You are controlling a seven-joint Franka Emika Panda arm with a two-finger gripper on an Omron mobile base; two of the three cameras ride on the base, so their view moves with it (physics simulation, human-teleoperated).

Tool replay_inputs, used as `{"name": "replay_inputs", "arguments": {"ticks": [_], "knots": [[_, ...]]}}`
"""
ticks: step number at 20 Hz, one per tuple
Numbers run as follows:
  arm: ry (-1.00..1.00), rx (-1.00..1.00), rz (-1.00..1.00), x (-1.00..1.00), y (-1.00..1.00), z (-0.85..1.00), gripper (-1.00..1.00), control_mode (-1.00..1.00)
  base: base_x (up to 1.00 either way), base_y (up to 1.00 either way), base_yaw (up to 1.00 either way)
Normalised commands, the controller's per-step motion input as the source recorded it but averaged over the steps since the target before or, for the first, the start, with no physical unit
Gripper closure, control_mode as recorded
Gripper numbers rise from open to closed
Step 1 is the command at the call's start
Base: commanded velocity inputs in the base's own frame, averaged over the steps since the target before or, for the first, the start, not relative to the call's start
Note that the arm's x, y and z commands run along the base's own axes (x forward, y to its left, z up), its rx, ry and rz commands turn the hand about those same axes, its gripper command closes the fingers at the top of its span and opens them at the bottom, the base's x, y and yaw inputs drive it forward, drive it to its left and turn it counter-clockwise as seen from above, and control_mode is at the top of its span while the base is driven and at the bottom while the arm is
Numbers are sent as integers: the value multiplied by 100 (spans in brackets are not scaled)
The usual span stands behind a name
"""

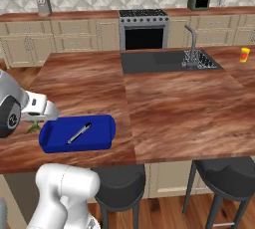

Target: Gather the lemon wedge and cucumber from the fridge and place them on a tray on the dining counter. Then gather the fish and steak from the fridge and place them on the other tray.

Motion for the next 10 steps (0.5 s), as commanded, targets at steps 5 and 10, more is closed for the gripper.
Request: {"name": "replay_inputs", "arguments": {"ticks": [5,10], "knots": [[17,0,0,70,9,-79,100,-100,0,0,0],[12,-2,0,65,31,-52,100,-100,0,0,0]]}}
